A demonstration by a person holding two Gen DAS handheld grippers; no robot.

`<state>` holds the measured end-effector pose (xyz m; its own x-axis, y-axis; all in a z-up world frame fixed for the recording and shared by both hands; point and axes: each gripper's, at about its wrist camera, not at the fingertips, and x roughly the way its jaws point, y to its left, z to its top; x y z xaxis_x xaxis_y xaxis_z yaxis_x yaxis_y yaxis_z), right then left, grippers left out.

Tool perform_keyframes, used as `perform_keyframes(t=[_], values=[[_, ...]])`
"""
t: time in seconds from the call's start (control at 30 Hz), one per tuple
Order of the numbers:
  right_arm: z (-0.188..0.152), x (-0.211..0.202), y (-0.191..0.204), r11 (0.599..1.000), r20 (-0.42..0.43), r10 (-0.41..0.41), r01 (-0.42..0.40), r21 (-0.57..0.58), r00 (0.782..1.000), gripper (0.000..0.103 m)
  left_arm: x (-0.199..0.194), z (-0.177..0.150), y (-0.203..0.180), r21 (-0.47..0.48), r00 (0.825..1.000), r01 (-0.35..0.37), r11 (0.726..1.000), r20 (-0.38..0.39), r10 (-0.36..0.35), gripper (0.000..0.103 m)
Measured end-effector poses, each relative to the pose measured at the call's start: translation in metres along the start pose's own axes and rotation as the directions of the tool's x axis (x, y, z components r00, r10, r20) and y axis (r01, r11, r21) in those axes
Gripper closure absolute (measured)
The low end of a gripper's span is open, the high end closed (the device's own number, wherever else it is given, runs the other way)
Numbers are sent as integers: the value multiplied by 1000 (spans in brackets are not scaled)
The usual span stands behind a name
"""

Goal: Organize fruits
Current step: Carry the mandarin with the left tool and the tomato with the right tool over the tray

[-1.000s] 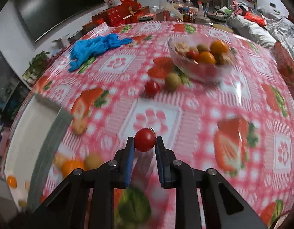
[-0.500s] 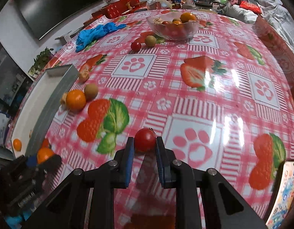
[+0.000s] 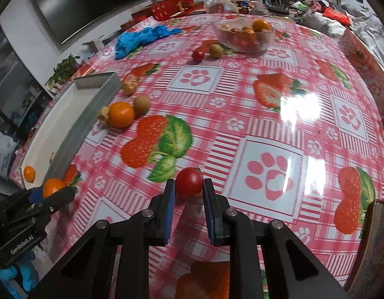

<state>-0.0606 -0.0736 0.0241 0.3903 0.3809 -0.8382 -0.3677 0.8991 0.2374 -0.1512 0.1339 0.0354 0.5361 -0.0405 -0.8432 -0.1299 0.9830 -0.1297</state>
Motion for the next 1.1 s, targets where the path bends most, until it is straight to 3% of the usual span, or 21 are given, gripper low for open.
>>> perform_keyframes(t=[0.27, 0.57, 1.1], values=[[13, 1, 40, 995, -4, 47, -48, -89, 999, 79, -17, 9, 20, -31, 999, -15, 999, 44, 16, 62], [33, 9, 94, 978, -25, 125, -127, -163, 992, 79, -32, 23, 63, -77, 991, -94, 993, 91, 101, 62], [59, 42, 174, 946, -101, 233, -249, -208, 967, 79, -23, 31, 127, -212, 978, -177, 961, 75, 196, 62]])
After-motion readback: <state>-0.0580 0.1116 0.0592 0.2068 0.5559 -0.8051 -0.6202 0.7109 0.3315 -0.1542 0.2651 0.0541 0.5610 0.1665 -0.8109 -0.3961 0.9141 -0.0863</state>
